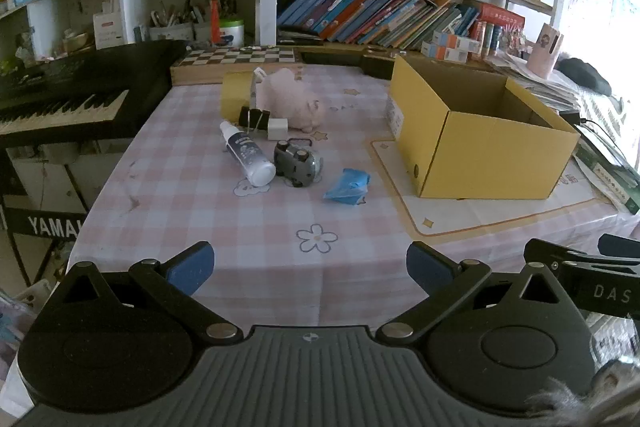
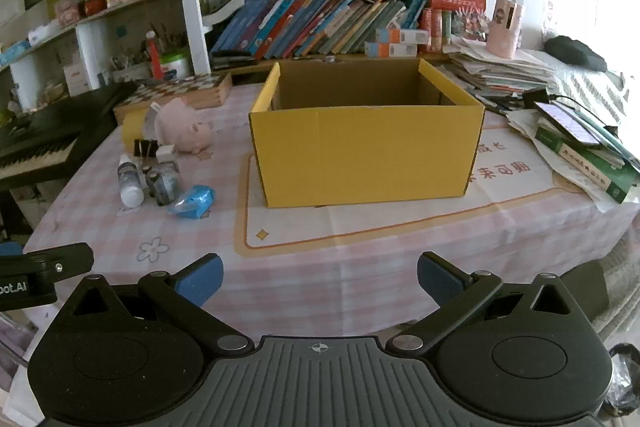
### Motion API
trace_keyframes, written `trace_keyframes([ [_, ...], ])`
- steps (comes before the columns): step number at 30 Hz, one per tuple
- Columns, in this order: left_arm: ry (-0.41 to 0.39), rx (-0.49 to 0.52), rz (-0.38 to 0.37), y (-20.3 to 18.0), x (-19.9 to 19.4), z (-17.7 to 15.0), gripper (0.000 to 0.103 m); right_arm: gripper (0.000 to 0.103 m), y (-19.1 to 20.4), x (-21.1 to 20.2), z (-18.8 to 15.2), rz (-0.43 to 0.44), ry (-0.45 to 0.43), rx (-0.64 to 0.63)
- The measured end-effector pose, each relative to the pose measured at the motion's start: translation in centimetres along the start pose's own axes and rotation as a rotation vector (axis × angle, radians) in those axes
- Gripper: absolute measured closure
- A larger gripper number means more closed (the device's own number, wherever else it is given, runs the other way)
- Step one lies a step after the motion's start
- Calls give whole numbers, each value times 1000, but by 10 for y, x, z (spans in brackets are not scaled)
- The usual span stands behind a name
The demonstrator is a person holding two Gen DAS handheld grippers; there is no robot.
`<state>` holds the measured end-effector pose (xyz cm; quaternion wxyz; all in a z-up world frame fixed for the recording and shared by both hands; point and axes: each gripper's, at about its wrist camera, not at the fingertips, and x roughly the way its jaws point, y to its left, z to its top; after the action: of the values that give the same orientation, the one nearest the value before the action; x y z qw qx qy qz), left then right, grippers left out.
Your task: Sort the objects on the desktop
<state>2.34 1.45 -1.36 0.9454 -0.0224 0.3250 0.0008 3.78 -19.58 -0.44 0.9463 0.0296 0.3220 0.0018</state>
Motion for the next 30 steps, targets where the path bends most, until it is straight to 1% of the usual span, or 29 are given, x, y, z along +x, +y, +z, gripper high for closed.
trace_keyframes([
  [18, 4, -3, -5, 1, 3, 0, 0, 0, 6, 4, 3, 7, 0, -12],
  [25, 23, -11, -1, 1, 8, -1, 0, 0, 10, 5, 3, 11, -3, -22],
  [30, 22, -17, -3, 4, 9, 0, 0, 0, 12, 6, 4, 18, -3, -26],
])
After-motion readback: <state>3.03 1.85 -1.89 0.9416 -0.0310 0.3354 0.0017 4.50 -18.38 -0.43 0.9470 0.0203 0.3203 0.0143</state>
